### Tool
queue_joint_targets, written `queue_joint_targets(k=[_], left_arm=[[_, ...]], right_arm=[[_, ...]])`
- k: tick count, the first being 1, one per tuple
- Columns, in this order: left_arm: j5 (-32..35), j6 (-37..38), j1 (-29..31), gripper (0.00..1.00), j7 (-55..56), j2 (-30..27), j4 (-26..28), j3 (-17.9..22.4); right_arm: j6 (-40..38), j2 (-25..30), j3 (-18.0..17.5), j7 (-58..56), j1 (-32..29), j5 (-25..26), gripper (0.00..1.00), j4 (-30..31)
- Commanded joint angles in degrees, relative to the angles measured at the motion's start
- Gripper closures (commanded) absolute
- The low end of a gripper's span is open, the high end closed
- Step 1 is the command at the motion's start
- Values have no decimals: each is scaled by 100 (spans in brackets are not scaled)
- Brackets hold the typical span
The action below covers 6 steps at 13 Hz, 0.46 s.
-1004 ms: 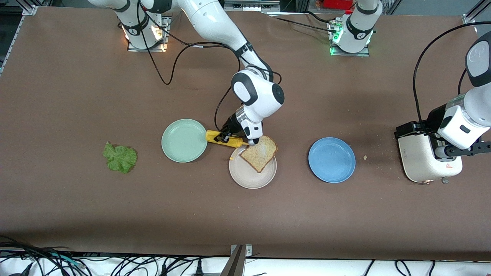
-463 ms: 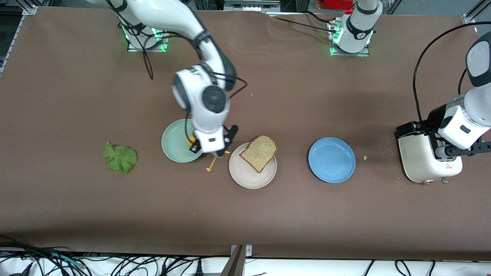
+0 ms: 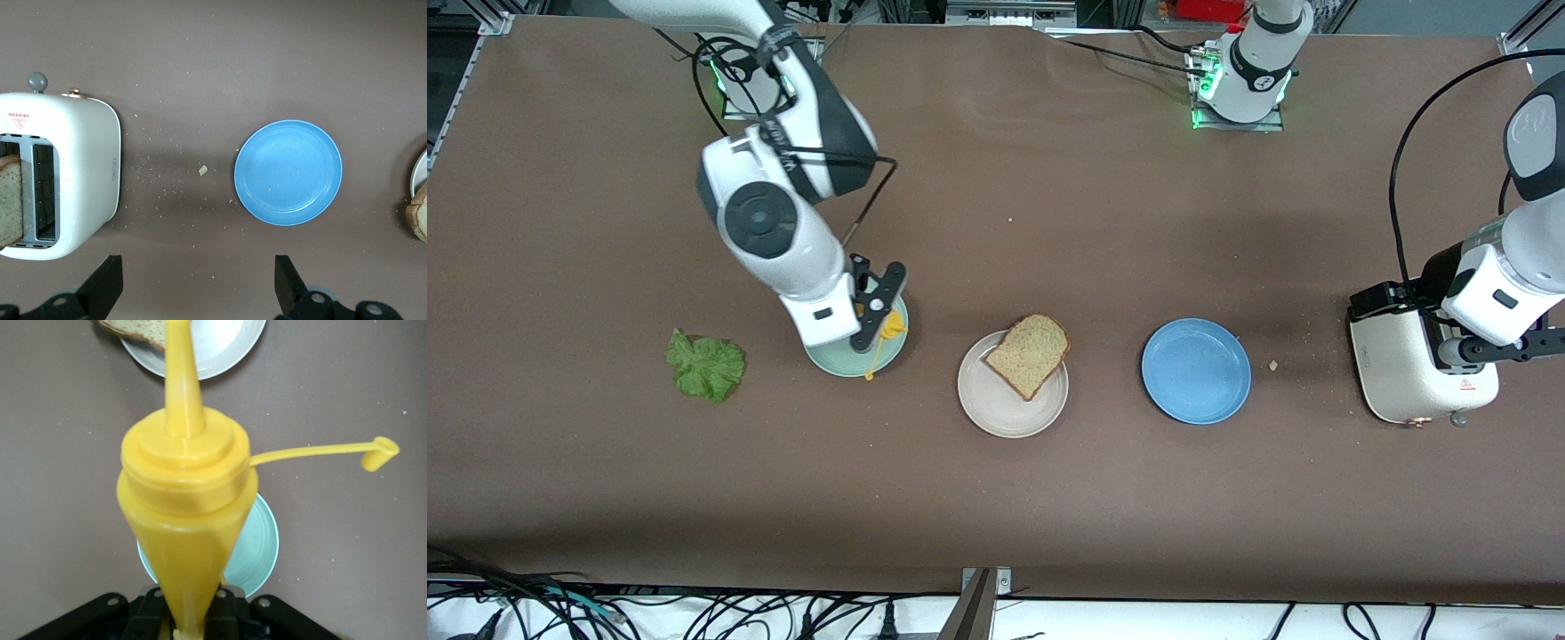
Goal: Make sandwich in beige plate with both arms
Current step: 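Carry the yellow bottle back beside the lettuce leaf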
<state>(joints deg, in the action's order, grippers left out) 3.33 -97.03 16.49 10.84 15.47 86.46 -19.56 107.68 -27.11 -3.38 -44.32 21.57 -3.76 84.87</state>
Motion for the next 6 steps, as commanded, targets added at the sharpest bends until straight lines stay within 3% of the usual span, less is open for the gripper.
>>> queue_joint_targets(k=[1, 4, 6], left_arm=[[168, 52, 30, 0, -47, -44, -146, -65], [142, 52, 21, 0, -82, -44, -218, -65], [72, 52, 30, 0, -187, -53, -235, -91]], right_arm=[[-18, -4, -609, -1520, -1203, -861, 100, 223], [-403, -705, -1839, -2973, -3023, -987, 100, 22], [-1087, -1328, -1939, -4026, -3544, -1379, 100, -555]])
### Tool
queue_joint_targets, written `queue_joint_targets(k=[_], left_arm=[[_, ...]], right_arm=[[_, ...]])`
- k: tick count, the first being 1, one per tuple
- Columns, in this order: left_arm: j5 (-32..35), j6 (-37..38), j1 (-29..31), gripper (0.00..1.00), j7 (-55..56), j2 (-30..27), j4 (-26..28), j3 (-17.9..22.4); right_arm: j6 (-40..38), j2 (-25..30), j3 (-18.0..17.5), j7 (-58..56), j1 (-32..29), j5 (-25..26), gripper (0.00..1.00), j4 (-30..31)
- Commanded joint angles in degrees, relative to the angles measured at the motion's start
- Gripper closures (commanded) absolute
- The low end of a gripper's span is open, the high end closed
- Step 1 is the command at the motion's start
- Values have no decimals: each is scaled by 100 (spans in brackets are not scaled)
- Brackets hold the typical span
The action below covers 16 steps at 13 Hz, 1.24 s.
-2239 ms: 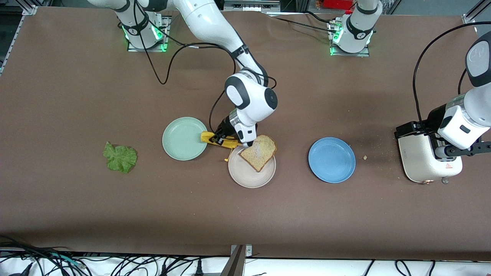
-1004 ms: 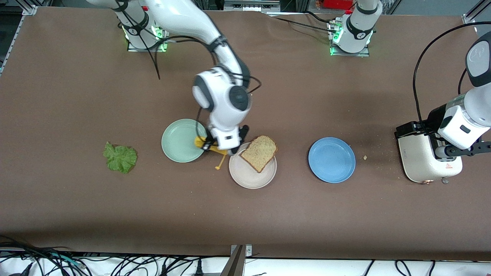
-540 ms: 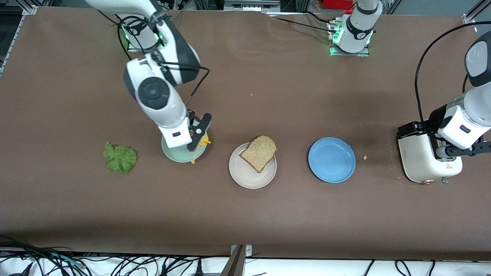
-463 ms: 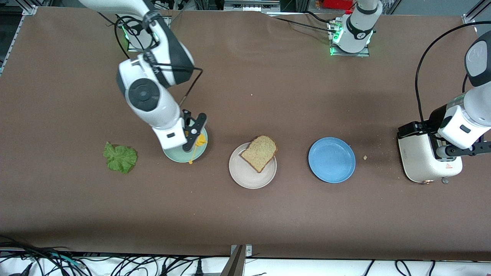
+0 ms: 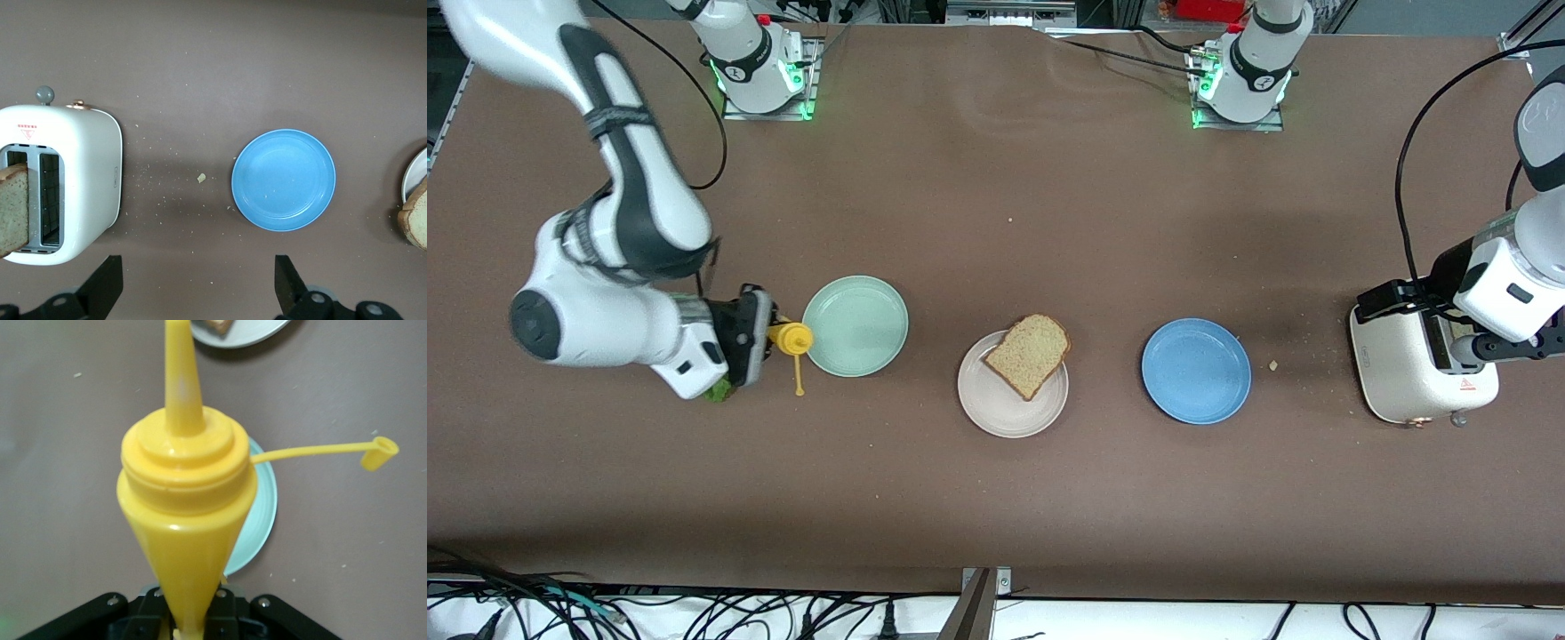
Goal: Make sandwich in beige plate with both arms
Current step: 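Carry the yellow bottle back beside the lettuce leaf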
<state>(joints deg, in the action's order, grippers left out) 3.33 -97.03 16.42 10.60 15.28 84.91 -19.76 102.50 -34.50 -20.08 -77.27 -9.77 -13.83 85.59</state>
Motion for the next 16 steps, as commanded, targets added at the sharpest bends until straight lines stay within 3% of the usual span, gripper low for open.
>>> queue_joint_targets(k=[1, 3, 7, 10, 16], left_arm=[[10, 52, 37, 0, -129, -51, -79, -89], [1, 70, 28, 0, -128, -139, -80, -185], [1, 79, 19, 0, -111, -174, -114, -247], [1, 79, 19, 0, -111, -174, -115, -247], [-8, 79, -16, 0, -111, -174, -115, -256]], right_arm=[[-738, -828, -225, -1319, -594, -757, 100, -805], [-757, -1180, -216, -2287, -1007, -1085, 100, -833], [-670, -1655, -233, -3660, -1150, -1552, 100, -920], [-512, -2173, -251, -4276, -1123, -1816, 100, -1185], [-98, -2562, -251, -4762, -1123, -1921, 100, -1150]])
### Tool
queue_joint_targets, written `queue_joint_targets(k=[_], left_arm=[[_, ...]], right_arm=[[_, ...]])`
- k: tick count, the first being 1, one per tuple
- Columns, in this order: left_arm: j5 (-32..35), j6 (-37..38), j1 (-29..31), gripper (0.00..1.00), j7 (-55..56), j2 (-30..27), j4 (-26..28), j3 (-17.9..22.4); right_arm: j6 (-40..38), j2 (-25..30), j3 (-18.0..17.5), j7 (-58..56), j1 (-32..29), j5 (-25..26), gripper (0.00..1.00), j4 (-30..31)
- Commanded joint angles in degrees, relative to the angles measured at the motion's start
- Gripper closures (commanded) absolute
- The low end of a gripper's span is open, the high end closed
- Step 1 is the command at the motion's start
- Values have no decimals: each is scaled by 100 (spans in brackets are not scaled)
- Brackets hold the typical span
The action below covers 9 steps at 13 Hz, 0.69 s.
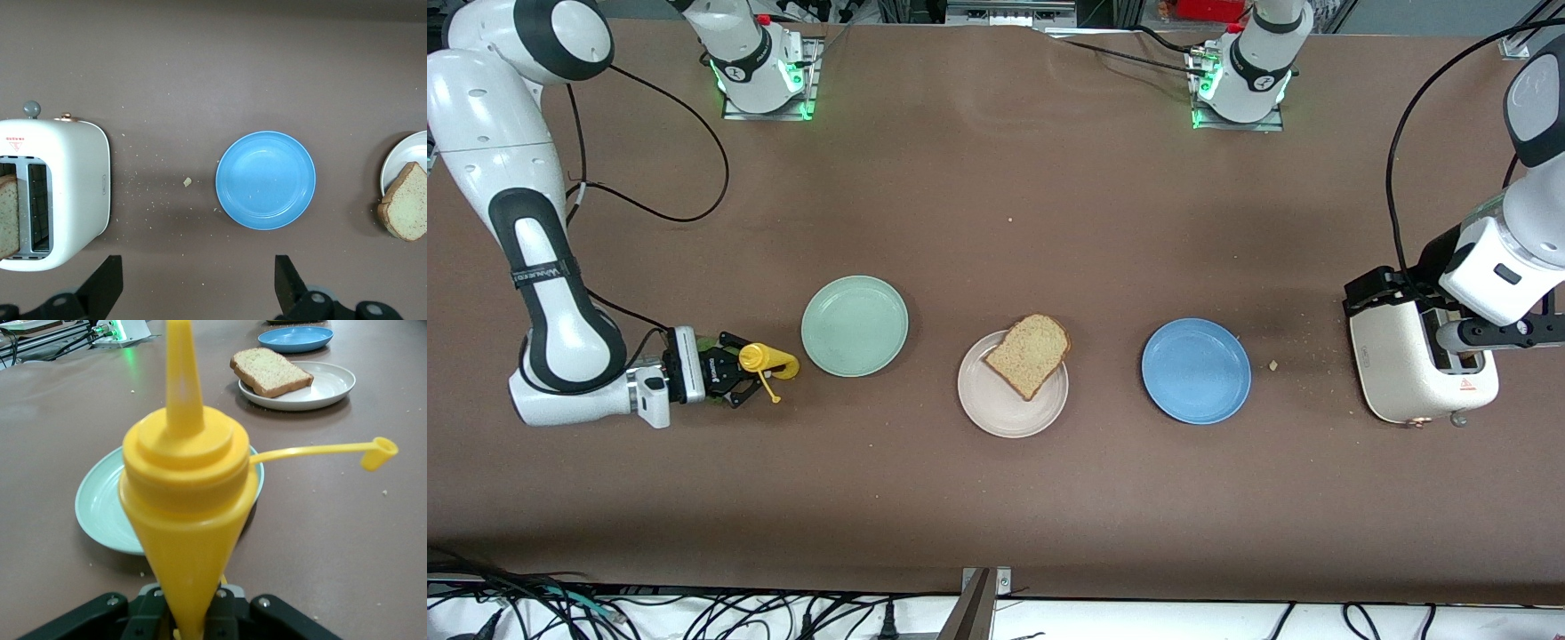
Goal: Make sandwich in beige plate with both arms
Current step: 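Set the yellow bottle down and open the right gripper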
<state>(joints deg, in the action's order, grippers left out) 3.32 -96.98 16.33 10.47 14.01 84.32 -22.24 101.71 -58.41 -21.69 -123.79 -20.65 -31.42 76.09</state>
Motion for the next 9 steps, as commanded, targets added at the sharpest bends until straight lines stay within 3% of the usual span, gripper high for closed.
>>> queue_joint_targets(k=[1, 3, 4, 5, 6, 9], left_arm=[[-7, 74, -7, 0, -98, -48, -56, -17], [2, 74, -7, 0, -98, -48, -56, -52], [2, 74, -7, 0, -98, -48, -56, -70], [2, 74, -7, 0, -98, -48, -56, -87], [2, 74, -7, 0, -98, -48, -56, -87], [2, 74, 2, 0, -98, -48, -56, -79]], right_arm=[[-19, -171, -81, -110, -36, -188, 100, -192], [24, -197, -46, -102, -36, -617, 88, -69], [33, -206, -37, -119, -36, -637, 74, -60], [25, -197, -37, -154, -44, -628, 26, -68], [25, -179, -37, -180, -53, -628, 0, -103], [-1, -13, -20, -101, -53, -549, 0, -252]])
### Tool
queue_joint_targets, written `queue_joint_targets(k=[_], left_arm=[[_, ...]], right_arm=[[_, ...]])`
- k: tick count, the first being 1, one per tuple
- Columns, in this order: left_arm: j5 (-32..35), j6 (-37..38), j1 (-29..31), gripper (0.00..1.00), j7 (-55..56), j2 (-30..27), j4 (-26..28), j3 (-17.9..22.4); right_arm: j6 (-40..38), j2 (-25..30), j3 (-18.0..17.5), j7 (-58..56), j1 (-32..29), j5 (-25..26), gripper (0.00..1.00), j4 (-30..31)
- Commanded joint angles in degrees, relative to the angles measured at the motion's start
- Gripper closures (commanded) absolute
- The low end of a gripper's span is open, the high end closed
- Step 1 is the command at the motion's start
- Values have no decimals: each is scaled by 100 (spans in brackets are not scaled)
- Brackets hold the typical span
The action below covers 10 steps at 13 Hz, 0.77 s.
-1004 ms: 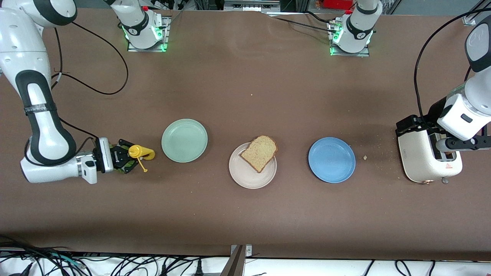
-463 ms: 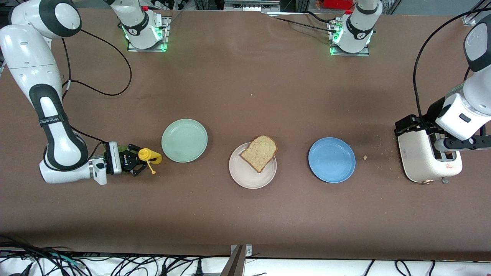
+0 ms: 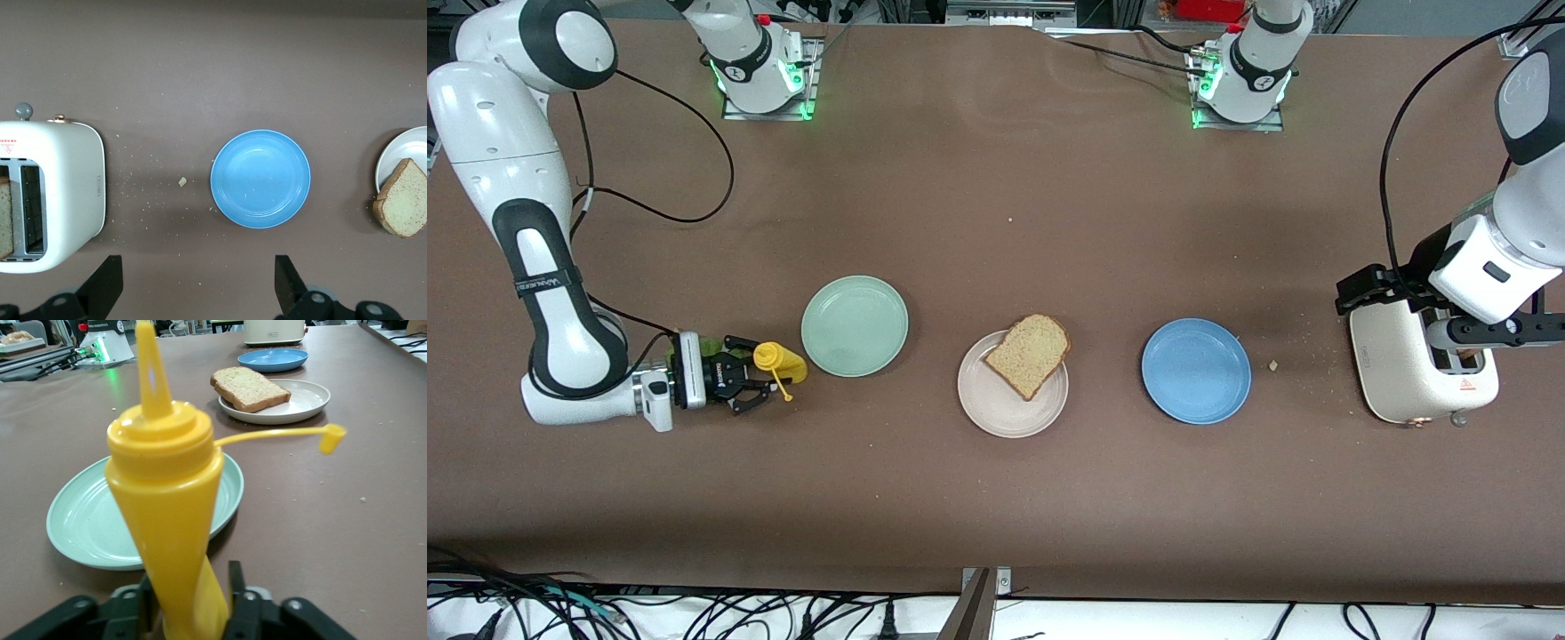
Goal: Make sandwich in beige plate with both arms
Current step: 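Set the yellow bottle down and open the right gripper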
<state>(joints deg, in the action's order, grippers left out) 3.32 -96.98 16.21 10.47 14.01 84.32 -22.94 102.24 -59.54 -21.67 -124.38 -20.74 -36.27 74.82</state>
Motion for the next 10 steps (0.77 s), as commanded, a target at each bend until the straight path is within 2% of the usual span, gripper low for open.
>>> queue_joint_targets(k=[1, 4, 5, 7, 9, 10], left_arm=[[2, 74, 13, 0, -98, -47, -56, -17], [2, 74, 13, 0, -98, -47, -56, -26], [2, 74, 13, 0, -89, -47, -56, -35], [2, 74, 13, 0, -89, -47, -56, -44], [2, 74, 13, 0, -89, -47, -56, -35], [2, 74, 13, 0, -89, -47, -56, -26]], right_arm=[[-46, 222, 92, -43, -44, -55, 0, -99], [172, 845, 610, -42, -26, -20, 0, 207], [261, 1030, 777, -43, -18, 171, 0, 287], [436, 1312, 823, 45, 0, 917, 0, 366], [935, 1541, 823, 780, 9, 1795, 0, 734], [1295, 1568, 823, 888, 9, 1991, 0, 919]])
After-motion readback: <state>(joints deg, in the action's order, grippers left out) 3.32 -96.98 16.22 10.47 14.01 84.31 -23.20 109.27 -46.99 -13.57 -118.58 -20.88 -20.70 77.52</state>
